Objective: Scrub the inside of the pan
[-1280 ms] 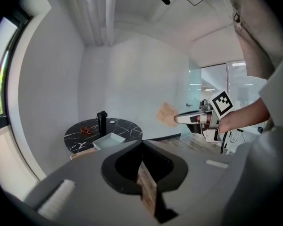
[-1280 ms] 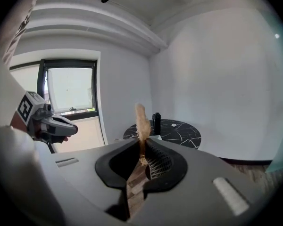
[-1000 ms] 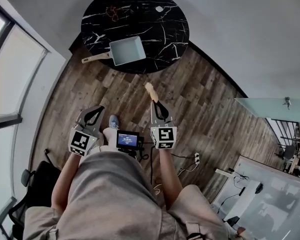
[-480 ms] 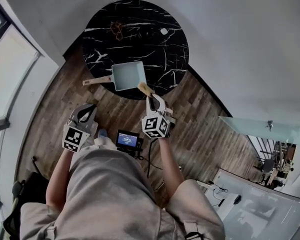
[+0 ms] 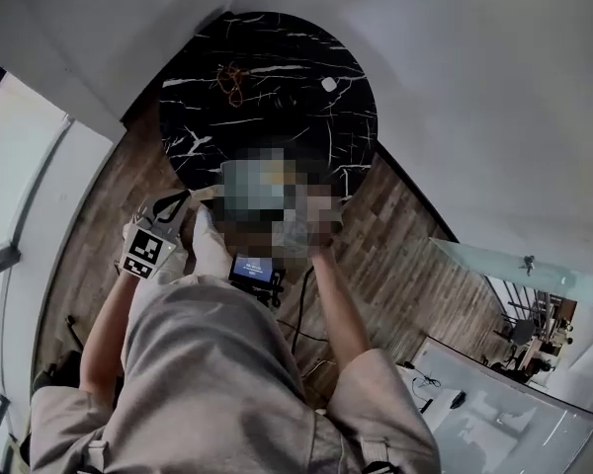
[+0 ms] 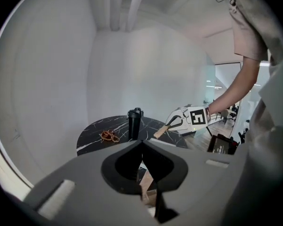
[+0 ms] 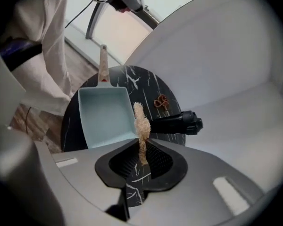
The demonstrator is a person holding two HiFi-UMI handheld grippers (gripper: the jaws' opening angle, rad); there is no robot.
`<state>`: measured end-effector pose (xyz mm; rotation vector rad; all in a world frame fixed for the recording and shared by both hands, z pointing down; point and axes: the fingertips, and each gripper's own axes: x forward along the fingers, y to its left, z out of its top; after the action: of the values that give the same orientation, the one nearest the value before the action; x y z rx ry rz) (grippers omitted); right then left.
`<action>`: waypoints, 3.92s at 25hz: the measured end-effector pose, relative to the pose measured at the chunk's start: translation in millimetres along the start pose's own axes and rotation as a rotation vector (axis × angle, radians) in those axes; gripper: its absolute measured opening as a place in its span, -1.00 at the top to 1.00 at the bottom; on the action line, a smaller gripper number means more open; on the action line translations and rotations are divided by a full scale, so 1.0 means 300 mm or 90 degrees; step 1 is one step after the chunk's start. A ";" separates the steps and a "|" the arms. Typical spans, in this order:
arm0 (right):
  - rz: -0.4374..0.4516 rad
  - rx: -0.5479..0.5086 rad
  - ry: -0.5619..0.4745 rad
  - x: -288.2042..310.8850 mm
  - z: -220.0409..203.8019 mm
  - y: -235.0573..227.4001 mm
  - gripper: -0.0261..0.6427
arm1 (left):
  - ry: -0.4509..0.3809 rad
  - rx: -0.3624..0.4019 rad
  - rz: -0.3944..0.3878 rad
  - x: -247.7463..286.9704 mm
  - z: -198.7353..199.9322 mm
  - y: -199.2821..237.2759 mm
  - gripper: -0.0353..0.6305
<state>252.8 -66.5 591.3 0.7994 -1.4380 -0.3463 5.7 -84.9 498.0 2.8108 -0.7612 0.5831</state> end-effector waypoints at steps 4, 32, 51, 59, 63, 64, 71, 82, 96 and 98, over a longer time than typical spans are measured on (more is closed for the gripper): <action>0.050 -0.058 -0.022 0.154 -0.045 0.028 0.75 | 0.051 -0.001 0.015 0.092 -0.041 0.039 0.89; 0.437 -0.030 0.032 0.360 -0.027 0.264 0.50 | 0.336 0.189 -0.162 0.309 -0.544 -0.084 0.46; 0.578 -0.113 0.054 0.254 -0.054 0.425 0.58 | 0.372 0.280 -0.155 0.363 -0.559 -0.046 0.41; 0.584 -0.119 0.014 0.223 -0.053 0.462 0.59 | 0.390 0.250 -0.133 0.346 -0.598 0.026 0.20; 0.588 -0.136 -0.011 0.215 -0.048 0.473 0.60 | 0.409 0.247 -0.150 0.332 -0.649 0.032 0.33; 0.590 -0.137 -0.016 0.212 -0.045 0.477 0.60 | 0.416 0.257 -0.155 0.330 -0.656 0.027 0.37; 0.610 -0.117 -0.037 0.202 -0.015 0.493 0.62 | 0.487 0.306 -0.151 0.325 -0.707 0.029 0.48; 0.682 -0.105 -0.122 0.184 0.148 0.527 0.66 | 0.491 0.287 -0.147 0.328 -0.712 0.029 0.47; 0.763 -0.084 -0.141 0.163 0.314 0.549 0.69 | 0.495 0.255 -0.149 0.338 -0.703 0.029 0.44; 0.768 -0.079 -0.136 0.166 0.325 0.548 0.72 | 0.494 0.254 -0.147 0.341 -0.710 0.031 0.44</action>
<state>125.8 -10.8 731.8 -0.2925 -1.8134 0.4186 12.9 -83.1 734.3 2.5558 -0.1693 1.7745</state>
